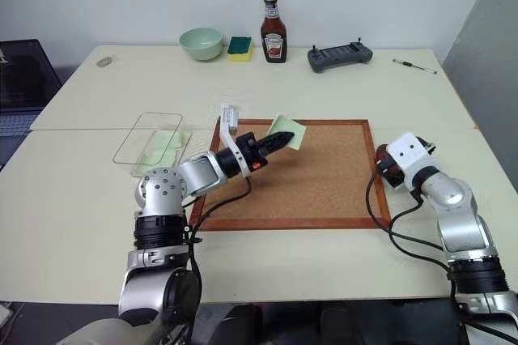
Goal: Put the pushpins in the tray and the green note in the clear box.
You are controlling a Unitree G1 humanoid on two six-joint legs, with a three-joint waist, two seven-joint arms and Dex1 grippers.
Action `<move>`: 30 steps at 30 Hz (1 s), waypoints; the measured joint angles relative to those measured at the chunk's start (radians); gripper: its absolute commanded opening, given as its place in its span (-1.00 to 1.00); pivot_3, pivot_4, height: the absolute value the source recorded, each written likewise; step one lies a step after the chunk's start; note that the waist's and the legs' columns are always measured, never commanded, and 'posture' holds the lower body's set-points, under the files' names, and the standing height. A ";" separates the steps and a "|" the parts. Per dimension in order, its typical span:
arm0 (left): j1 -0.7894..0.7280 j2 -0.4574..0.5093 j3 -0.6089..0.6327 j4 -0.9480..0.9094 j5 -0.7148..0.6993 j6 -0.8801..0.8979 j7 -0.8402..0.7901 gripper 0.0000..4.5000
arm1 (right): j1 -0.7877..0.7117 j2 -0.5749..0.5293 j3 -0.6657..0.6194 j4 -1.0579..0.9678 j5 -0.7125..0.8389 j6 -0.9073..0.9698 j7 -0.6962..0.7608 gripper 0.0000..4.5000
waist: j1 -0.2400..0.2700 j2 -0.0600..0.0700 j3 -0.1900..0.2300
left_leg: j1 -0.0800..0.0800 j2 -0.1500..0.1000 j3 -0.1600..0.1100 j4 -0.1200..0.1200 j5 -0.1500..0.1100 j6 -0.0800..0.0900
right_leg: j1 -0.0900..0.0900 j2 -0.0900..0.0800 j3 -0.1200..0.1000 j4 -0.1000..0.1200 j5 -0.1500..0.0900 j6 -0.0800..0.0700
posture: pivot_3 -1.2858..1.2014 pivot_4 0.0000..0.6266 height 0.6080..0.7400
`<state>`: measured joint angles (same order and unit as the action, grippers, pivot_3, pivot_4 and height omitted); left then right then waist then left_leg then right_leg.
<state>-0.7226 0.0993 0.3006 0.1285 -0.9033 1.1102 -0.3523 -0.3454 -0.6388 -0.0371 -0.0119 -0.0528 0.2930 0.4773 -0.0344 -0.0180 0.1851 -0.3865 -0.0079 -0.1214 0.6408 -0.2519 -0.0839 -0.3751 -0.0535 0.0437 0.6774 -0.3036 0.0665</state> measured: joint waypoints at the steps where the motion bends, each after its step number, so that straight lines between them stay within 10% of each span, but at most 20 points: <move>1: -0.006 0.010 0.006 -0.015 -0.005 0.002 0.012 -1.00 | -0.006 0.001 -0.004 -0.016 0.017 0.005 0.010 0.99 | 0.000 0.000 0.000 | 0.000 0.000 0.000 0.000 0.000 0.000 | 0.000 0.000 0.000 0.000 0.000 0.000 | 0.03 -0.52 1.00; 16: 0.102 0.307 0.203 -0.290 -0.071 0.100 0.249 -1.00 | -0.224 0.128 0.097 -0.196 0.404 0.182 0.339 0.99 | -0.008 -0.001 0.002 | 0.000 0.001 -0.002 -0.001 0.000 0.000 | -0.001 0.000 -0.001 0.001 0.000 0.000 | 0.03 -0.52 1.00; 30: 0.225 0.505 0.089 -0.174 0.324 -0.149 0.277 -1.00 | -0.389 0.271 0.287 -0.061 0.365 0.177 0.408 0.99 | 0.003 -0.002 0.002 | -0.012 0.000 -0.003 0.000 0.000 -0.001 | -0.014 0.000 -0.002 0.003 0.000 -0.001 | 0.03 -0.52 1.00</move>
<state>-0.4981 0.6045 0.3894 -0.0456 -0.5790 0.9614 -0.0755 -0.7341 -0.3679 0.2495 -0.0732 0.3124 0.4696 0.8850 -0.0313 -0.0196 0.1867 -0.3985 -0.0074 -0.1241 0.6406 -0.2516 -0.0846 -0.3892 -0.0535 0.0418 0.6801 -0.3031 0.0656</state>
